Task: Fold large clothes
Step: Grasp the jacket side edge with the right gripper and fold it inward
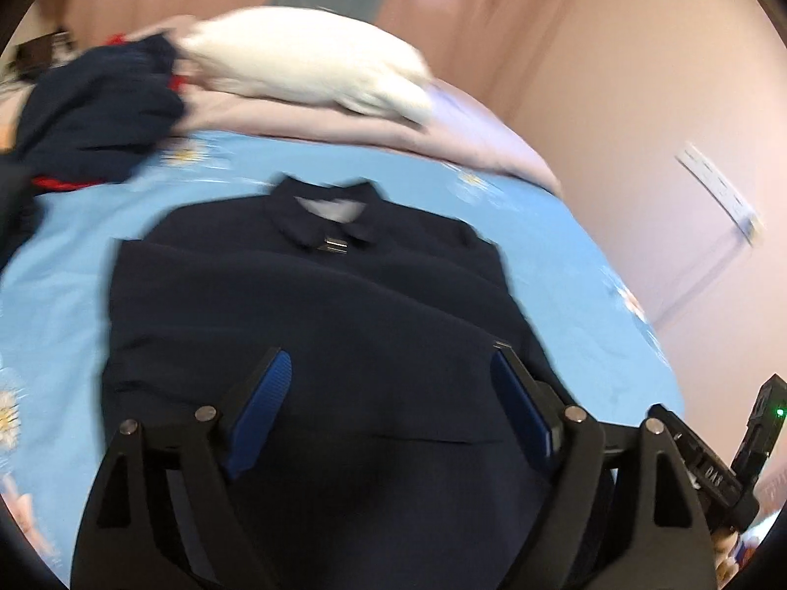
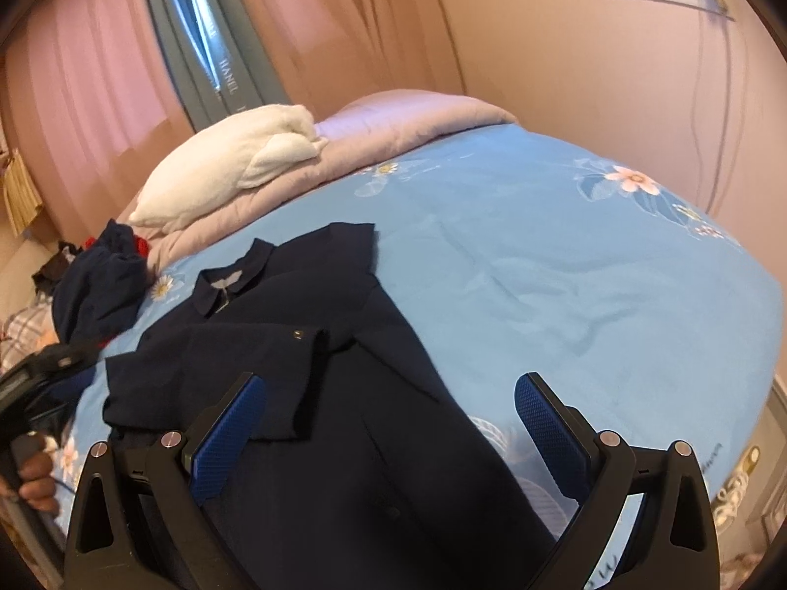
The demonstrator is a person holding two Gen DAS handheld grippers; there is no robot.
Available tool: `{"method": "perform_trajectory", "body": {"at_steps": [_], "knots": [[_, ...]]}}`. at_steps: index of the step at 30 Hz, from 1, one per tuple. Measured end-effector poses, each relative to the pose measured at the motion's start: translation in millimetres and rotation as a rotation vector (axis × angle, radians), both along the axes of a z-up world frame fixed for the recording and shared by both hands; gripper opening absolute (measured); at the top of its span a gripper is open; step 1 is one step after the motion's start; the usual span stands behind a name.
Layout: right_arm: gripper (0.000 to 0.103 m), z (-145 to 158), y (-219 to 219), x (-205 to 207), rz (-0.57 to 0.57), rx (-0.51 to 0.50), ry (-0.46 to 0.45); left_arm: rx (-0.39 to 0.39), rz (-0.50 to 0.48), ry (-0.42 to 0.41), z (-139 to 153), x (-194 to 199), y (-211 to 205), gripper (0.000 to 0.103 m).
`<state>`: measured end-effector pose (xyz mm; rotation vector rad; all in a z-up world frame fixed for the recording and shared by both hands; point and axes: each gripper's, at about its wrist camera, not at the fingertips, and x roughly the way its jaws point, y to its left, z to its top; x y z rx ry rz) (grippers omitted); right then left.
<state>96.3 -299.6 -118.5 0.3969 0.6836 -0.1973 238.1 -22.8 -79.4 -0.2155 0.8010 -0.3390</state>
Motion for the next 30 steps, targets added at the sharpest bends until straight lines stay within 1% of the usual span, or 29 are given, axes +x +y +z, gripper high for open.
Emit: {"method": "perform_trajectory", "body": {"at_steps": [2,3,5,7,8,10,11,12,13,14,15,16,17,18,19,21,22,24,25,26,28,30], "knots": [[0.101,-2.2,3.0,16.7,0.037,0.012,0.012,0.041,0.106,-0.015,-3.0,-2.3,34.4,0.084],[0.101,-4.3,4.9,26.2,0.057,0.019,0.02,0.053,0.142,-0.017,-6.5,-3.3,46.5,0.084],[0.101,-8.4,10.4,49.7,0.099,0.034,0.041,0.07,0.232,0.01,-18.8,-3.4,78.3,0.082],[0.101,-14.6,16.1,71.4,0.136,0.05,0.065,0.077,0.293,0.035,-32.9,-4.6,100.6,0.082],[0.101,-18.4,19.2,80.2,0.154,0.061,0.076,0.081,0.318,0.052,-41.8,-5.0,111.1,0.079],[0.1,-28.8,24.8,100.5,0.182,0.086,0.111,0.084,0.351,0.083,-57.4,-4.7,125.8,0.071],[0.098,-37.7,28.3,114.6,0.198,0.1,0.137,0.089,0.364,0.101,-64.3,-4.3,131.2,0.066],[0.092,-45.2,30.9,125.0,0.203,0.108,0.166,0.097,0.375,0.127,-73.4,-3.1,136.4,0.06],[0.085,-51.3,32.3,130.8,0.204,0.112,0.19,0.103,0.379,0.144,-80.8,-1.7,140.2,0.057],[0.082,-60.9,34.2,140.5,0.206,0.124,0.227,0.108,0.377,0.163,-90.2,0.5,143.1,0.053],[0.075,-71.0,35.6,148.8,0.208,0.146,0.261,0.109,0.375,0.175,-95.0,1.4,145.5,0.05],[0.065,-78.8,36.2,154.4,0.215,0.174,0.282,0.108,0.373,0.188,-101.0,2.6,148.0,0.049],[0.059,-83.0,37.2,158.0,0.223,0.194,0.299,0.102,0.372,0.204,-106.2,4.3,150.7,0.048],[0.043,-91.3,39.3,162.9,0.235,0.22,0.33,0.096,0.37,0.217,-111.5,7.3,152.3,0.047],[0.034,-93.6,40.7,165.1,0.226,0.206,0.346,0.09,0.365,0.223,-115.1,11.3,152.9,0.047],[0.024,-83.5,42.4,165.2,0.222,0.17,0.321,0.087,0.359,0.234,-120.2,18.1,154.3,0.045],[0.016,-75.3,41.5,165.2,0.223,0.166,0.303,0.093,0.363,0.243,-123.2,21.9,154.5,0.044],[0.014,-37.9,35.9,166.2,0.217,0.145,0.212,0.106,0.364,0.256,-129.4,31.4,152.9,0.039],[0.014,-16.9,34.1,166.5,0.213,0.106,0.162,0.11,0.367,0.257,-130.9,34.9,152.6,0.039],[0.014,3.6,33.3,165.8,0.207,0.059,0.118,0.108,0.366,0.263,-133.2,38.4,151.6,0.041],[0.013,35.3,31.1,166.2,0.213,0.022,0.055,0.087,0.355,0.278,-137.4,43.5,149.8,0.041],[0.013,52.3,29.8,167.3,0.237,0.024,0.015,0.088,0.353,0.272,-137.7,43.8,146.8,0.041]]}}
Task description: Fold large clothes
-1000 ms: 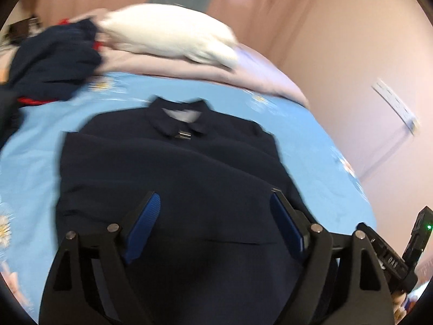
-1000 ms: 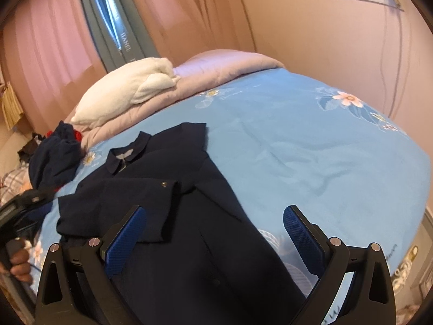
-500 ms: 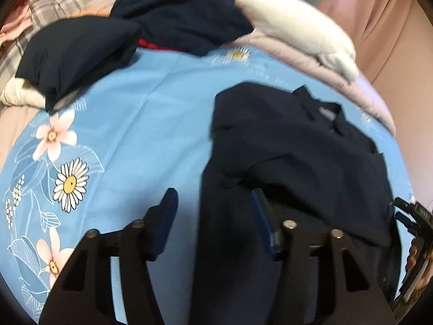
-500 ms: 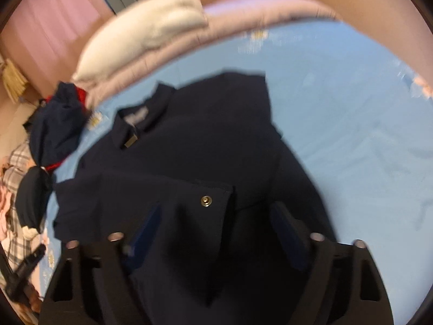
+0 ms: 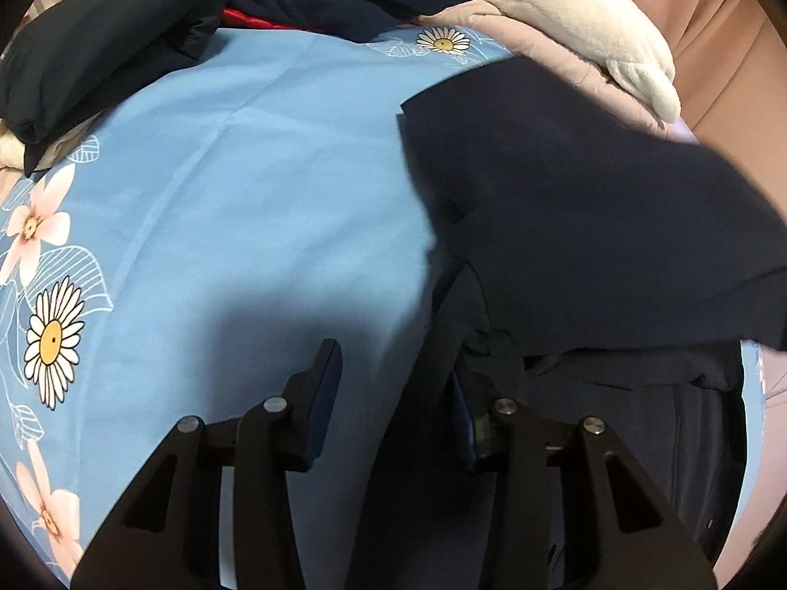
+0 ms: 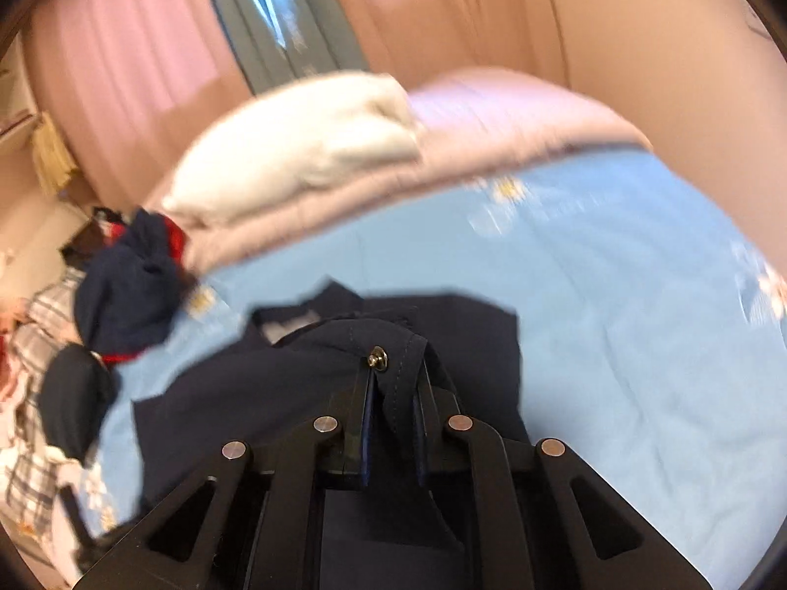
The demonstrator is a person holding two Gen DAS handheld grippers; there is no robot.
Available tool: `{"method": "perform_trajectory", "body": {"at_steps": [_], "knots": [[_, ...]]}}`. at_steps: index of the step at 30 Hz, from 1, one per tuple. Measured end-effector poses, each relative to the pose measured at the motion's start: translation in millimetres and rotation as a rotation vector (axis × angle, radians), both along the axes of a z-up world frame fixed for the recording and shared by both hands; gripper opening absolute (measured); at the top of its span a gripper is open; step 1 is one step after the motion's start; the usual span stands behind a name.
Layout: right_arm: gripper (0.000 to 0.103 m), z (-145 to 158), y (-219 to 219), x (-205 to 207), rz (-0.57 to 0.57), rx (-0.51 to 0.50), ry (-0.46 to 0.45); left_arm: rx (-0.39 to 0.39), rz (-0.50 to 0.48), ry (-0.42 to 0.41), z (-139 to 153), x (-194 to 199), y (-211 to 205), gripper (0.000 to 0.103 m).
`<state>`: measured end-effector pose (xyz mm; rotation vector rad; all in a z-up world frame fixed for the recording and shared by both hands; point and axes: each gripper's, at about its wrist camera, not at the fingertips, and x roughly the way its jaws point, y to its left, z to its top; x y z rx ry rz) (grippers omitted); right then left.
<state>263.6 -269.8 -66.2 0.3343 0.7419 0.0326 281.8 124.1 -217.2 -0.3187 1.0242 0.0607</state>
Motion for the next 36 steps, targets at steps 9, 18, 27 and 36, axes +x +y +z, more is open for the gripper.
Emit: {"method": "perform_trajectory", "body": {"at_steps": [9,18,27,36], "knots": [[0.012,-25.2,5.4,13.5,-0.031,-0.084,0.053,0.025,0.047,0.012,-3.0,-10.3,-2.5,0.042],[0.012,-86.0,-13.1,40.5,-0.066,-0.084,0.211,0.046,0.044,0.019,-5.1,-11.5,-6.6,0.042],[0.04,-72.4,-22.6,28.0,-0.094,-0.113,0.178,0.041,0.032,0.025,-4.0,-14.6,-7.7,0.037],[0.046,-70.9,-30.6,-19.2,-0.023,-0.046,0.2,0.03,0.032,0.016,-3.7,-16.7,-10.9,0.029]]}}
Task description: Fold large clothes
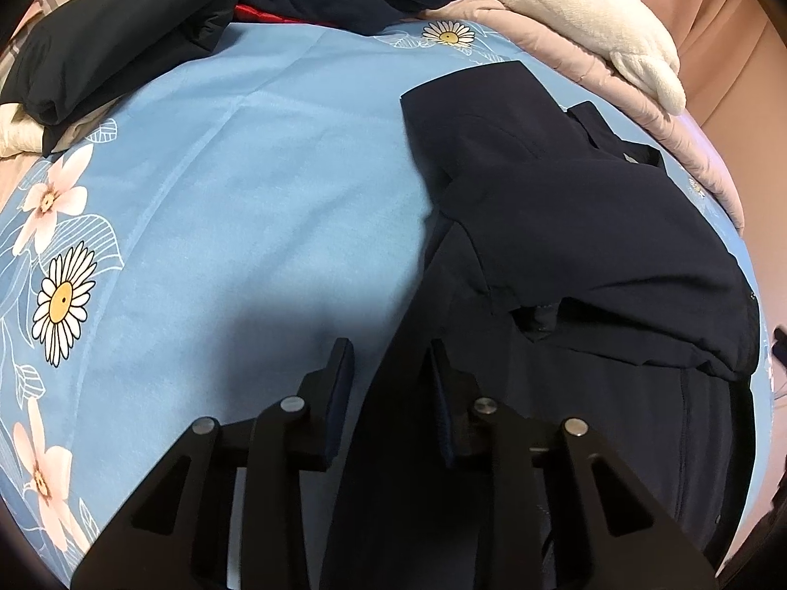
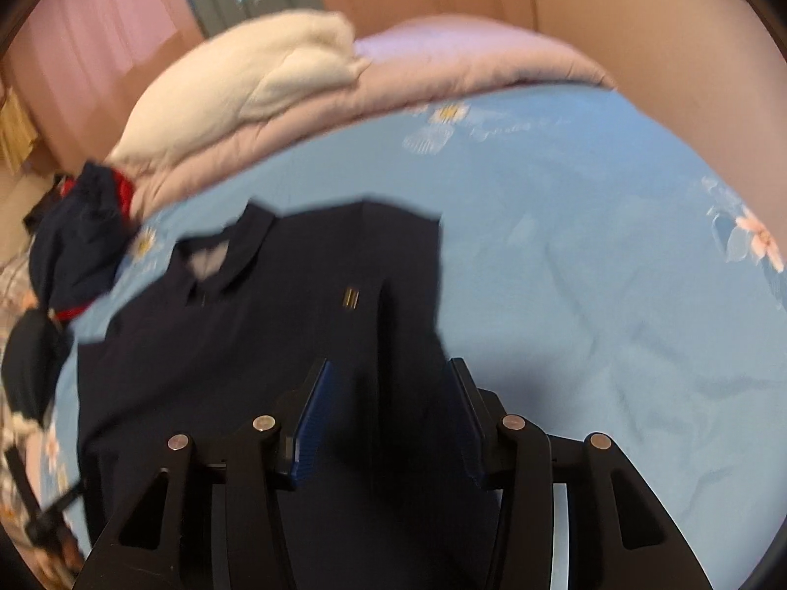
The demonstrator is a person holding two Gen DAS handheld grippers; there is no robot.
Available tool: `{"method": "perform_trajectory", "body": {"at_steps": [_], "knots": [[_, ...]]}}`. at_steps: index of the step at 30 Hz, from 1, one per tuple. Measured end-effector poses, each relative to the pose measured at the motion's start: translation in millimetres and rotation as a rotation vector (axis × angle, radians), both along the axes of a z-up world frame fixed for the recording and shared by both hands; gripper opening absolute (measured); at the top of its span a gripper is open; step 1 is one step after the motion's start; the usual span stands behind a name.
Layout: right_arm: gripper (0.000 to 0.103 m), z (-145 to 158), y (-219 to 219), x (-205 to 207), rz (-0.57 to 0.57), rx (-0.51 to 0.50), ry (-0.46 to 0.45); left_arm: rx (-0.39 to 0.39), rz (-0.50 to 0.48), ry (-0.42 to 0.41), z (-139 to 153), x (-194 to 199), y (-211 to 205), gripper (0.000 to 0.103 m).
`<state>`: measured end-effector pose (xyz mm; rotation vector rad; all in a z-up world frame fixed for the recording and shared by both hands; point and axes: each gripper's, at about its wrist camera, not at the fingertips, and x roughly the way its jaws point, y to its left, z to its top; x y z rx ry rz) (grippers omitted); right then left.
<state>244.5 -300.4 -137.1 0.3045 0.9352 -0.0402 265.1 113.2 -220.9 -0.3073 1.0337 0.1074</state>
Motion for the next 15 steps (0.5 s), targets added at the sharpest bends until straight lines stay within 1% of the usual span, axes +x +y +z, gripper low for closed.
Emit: {"method": "perform_trajectory", "body": {"at_steps": [4,5,6,7,8,9,11,15], "knots": [[0.046,-32.4,14.7,3.6,0.029,-0.017,0.082,-0.002,0.0,-0.001,0.4,-2.1,-1.9,0.025],[0.044,-36.9,16.8,3.7,0.03,-0.012,0.088,-0.001,-0.003,-0.001,0.6,-2.9,-2.3,0.025],[0.035,-39.2,19.0,4.0,0.036,-0.011,0.083,0.002,-0.004,-0.001,0.5,-4.0,-2.5,0.024],[0.014,-40.3,21.5,4.7,0.048,-0.016,0.078,0.007,-0.007,0.0,0.4,-5.0,-3.1,0.024],[0.008,-40.2,23.6,4.5,0.052,-0.031,0.075,0.012,-0.01,0.0,0.3,-5.8,-3.8,0.024],[0.008,-38.6,25.1,4.7,0.047,-0.047,0.067,0.015,-0.011,-0.001,0.2,-6.4,-3.7,0.024],[0.004,-30.1,26.0,0.3,0.042,-0.063,0.033,0.014,-0.007,0.0,0.0,-7.3,-2.5,0.024],[0.002,-0.6,14.0,-12.1,-0.004,-0.06,-0.065,0.01,-0.007,-0.004,-0.2,-9.1,-3.0,0.025]]}}
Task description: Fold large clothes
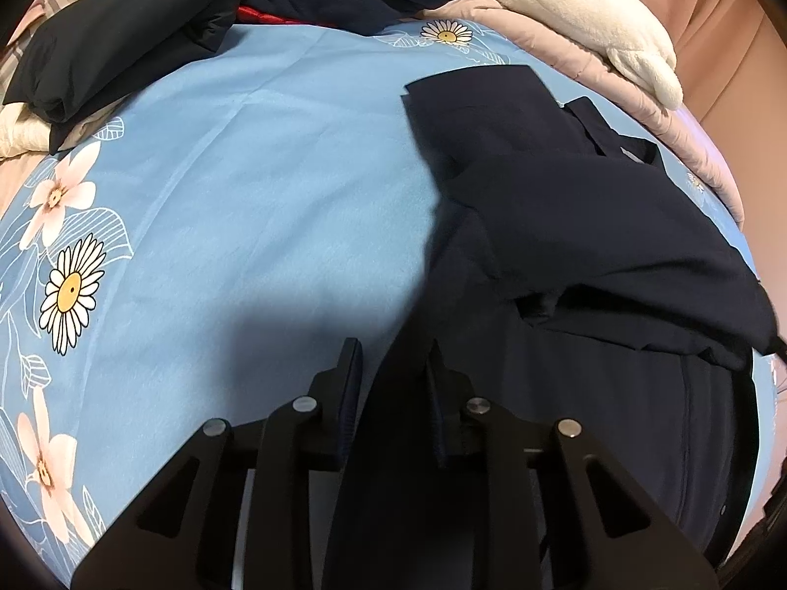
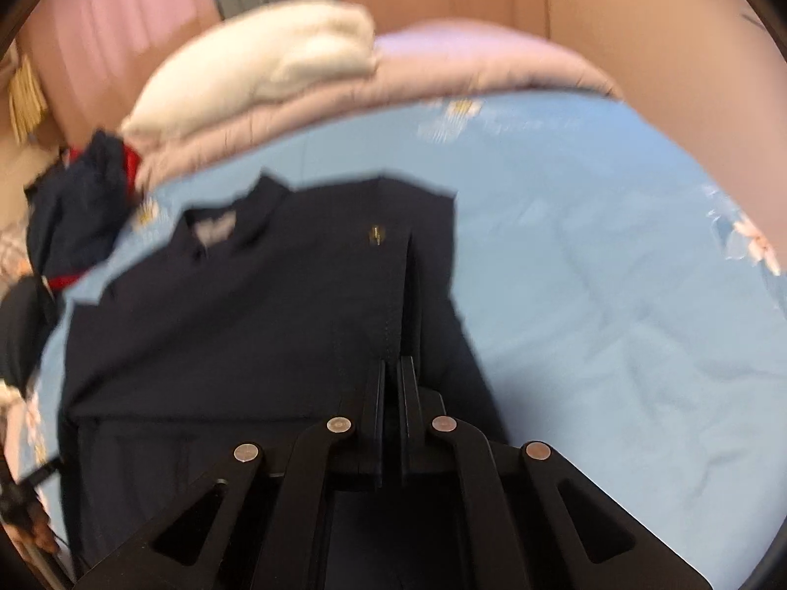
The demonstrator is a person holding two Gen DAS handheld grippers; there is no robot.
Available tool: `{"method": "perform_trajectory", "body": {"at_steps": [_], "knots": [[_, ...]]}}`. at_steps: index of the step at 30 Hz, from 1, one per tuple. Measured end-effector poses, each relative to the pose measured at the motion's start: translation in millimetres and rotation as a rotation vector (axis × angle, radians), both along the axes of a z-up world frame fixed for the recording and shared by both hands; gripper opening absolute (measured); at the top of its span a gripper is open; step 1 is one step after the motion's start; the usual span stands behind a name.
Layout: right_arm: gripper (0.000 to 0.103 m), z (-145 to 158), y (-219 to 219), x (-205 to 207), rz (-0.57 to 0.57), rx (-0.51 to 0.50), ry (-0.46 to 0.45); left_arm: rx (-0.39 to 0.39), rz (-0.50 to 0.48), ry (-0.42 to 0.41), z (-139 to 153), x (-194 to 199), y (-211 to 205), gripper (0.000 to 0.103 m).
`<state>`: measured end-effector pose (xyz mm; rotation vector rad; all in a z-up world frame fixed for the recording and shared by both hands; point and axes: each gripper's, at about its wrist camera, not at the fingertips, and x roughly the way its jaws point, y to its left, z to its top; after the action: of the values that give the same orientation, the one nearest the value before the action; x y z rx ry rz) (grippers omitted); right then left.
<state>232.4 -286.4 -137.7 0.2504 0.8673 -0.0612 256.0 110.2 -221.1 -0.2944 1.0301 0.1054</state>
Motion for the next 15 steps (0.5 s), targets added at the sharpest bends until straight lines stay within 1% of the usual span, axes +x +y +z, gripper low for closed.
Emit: {"method": "perform_trajectory", "body": {"at_steps": [2,4,8,10,15], "knots": [[0.002,9.7,-7.8,-2.8,-0.024,0.004,-0.034,0.002,-0.003,-0.004,0.7,0.0,-1.8,0.025],[0.001,10.0,-12.0,-0.8,-0.035,-0.005,-0.038,0.0,-0.007,-0.003,0.6,-0.6,-3.6,0.025],[0.001,-12.8,-15.8,7.0,-0.04,0.008,0.015,0.019,-0.008,0.0,-0.2,-1.5,-7.3,0.025],[0.001,-24.5,-12.8,8.8,-0.039,0.0,0.038,0.02,-0.005,0.003,-0.8,-0.9,-7.1,0.025],[0.001,-39.5,-12.3,6.4,-0.032,-0.02,0.085,0.028,-0.004,0.009,-1.4,1.7,-7.5,0.025]]}}
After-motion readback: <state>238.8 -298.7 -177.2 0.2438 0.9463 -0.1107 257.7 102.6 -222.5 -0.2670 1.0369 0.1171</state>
